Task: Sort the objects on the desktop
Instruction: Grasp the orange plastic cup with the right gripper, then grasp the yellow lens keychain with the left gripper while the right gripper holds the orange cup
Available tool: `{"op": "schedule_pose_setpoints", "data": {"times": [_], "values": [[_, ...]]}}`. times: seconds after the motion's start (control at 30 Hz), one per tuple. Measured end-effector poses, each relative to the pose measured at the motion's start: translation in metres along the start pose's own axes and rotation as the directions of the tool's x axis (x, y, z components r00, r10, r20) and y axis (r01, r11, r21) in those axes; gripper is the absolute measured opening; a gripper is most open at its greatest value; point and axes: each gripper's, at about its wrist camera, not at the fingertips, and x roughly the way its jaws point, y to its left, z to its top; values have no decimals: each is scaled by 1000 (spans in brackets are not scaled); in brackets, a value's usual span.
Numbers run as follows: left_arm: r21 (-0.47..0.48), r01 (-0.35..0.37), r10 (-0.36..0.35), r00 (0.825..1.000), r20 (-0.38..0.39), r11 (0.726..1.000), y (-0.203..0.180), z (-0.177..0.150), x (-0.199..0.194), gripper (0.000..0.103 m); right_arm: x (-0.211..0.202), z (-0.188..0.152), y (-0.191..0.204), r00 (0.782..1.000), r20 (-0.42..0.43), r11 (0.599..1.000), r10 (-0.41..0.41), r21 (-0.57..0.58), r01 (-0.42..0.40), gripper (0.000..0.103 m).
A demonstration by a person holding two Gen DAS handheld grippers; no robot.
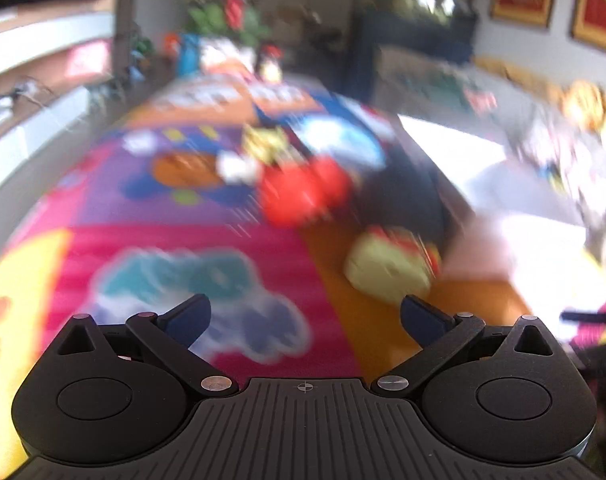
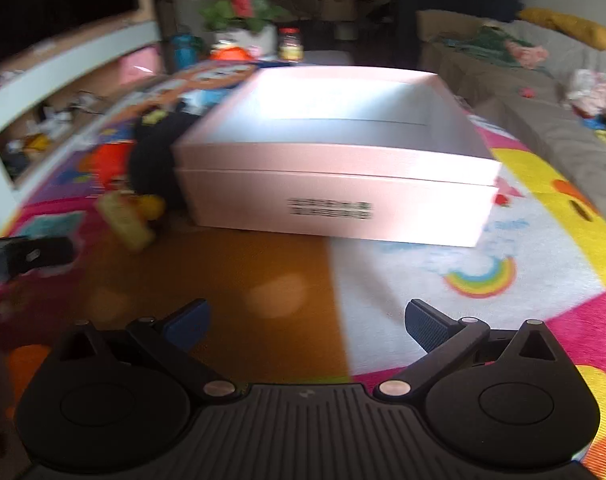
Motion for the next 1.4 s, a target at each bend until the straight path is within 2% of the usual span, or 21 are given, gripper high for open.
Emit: {"op": "schedule_pose_setpoints", "data": {"times": [0.07, 0.17, 0.23, 0.27, 0.3, 0.33, 0.4, 0.47, 0.53, 0.6, 0.7, 0.73, 0.77, 0.8, 0.87, 0.97, 1.07, 1.1, 1.23, 1.3, 1.4], "values": [[2, -60, 59, 996, 64, 998, 10, 4, -15, 103, -22, -4, 23, 982, 13, 977, 186, -107, -184, 103], [-14, -109, 109, 988, 110, 994, 19, 5, -24, 103, -38, -12, 62, 938, -49, 899, 343, -274, -343, 103], [-32, -101, 104, 988, 113, 994, 22, 5, -26, 103, -34, -19, 78, 922, -107, 869, 373, -309, -387, 97], [-37, -95, 98, 989, 109, 995, 22, 4, -26, 103, -30, -21, 83, 916, -134, 862, 378, -310, -401, 83], [-32, -90, 93, 990, 106, 995, 20, 3, -25, 103, -25, -23, 86, 911, -163, 858, 379, -307, -412, 64], [-19, -82, 84, 991, 103, 996, 17, 1, -24, 103, -20, -26, 87, 908, -192, 858, 373, -301, -417, 58], [20, -67, 64, 993, 99, 998, 9, -3, -20, 103, -25, -26, 87, 916, -171, 866, 363, -301, -399, 44], [63, -40, 34, 995, 96, 997, 0, -5, -16, 103, -30, -25, 78, 932, -142, 886, 333, -291, -361, 42], [110, -15, 5, 996, 89, 994, -13, -8, -11, 103, -33, -26, 65, 961, -92, 919, 262, -279, -278, 42], [158, 3, -16, 996, 86, 987, -27, -10, -2, 103, -34, -27, 49, 988, -24, 953, 154, -261, -155, 42], [219, 14, -33, 996, 80, 976, -48, -10, 15, 103, -35, -31, 23, 998, 70, 977, -7, -210, 22, 45], [235, 23, -42, 996, 76, 972, -54, -10, 19, 102, -37, -32, 16, 996, 87, 983, -31, -179, 46, 49], [249, 32, -52, 996, 74, 968, -58, -8, 24, 100, -39, -32, 4, 994, 98, 989, -43, -134, 56, 55], [262, 39, -60, 996, 72, 964, -63, -6, 28, 89, -41, -33, -6, 993, 110, 994, -48, -94, 58, 64], [293, 41, -59, 997, 53, 955, -73, -2, 38, 77, -43, -36, -17, 992, 118, 998, -50, -32, 54, 71], [312, 28, -39, 999, 31, 950, -80, 2, 52, 77, -46, -34, -32, 991, 129, 999, -29, 25, 26, 87], [336, 17, -29, 999, 31, 942, -82, -1, 50, 65, -49, -35, -39, 991, 130, 999, -14, 50, 7, 88], [343, 12, -25, 999, 33, 939, -82, -4, 45, 65, -47, -35, -41, 991, 129, 998, -16, 57, 9, 91], [385, 25, -34, 999, 17, 923, -74, -22, 17, 68, -38, -31, -37, 990, 141, 999, -19, 53, 12, 98], [384, 59, -56, 998, -18, 922, -65, -31, 4, 91, -34, -30, -33, 989, 147, 999, -21, 40, 15, 99], [398, 41, -39, 999, -14, 917, -57, -39, -7, 95, -31, -28, -28, 989, 147, 1000, -15, 25, 11, 99]]}}
